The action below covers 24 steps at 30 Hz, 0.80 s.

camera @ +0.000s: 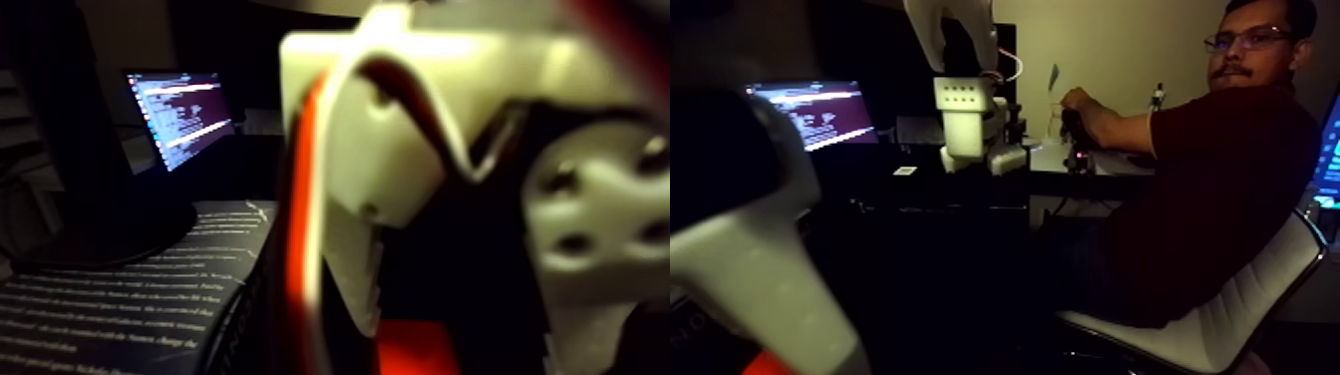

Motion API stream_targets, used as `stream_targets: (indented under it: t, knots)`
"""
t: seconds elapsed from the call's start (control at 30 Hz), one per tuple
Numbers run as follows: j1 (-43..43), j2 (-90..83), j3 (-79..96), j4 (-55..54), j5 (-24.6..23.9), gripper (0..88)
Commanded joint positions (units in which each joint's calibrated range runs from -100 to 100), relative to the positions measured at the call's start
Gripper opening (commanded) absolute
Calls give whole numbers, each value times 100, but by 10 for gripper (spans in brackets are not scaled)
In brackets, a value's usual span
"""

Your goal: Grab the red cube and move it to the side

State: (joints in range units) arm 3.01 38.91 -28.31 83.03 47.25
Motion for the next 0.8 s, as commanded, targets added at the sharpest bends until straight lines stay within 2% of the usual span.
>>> stream_targets:
  t: [0.0, 0.33, 0.77]
  knots:
    - [-1, -110, 42, -43, 53, 316]
    - [15, -110, 722, -803, 58, 316]
    - [24, -110, 822, -862, 58, 315]
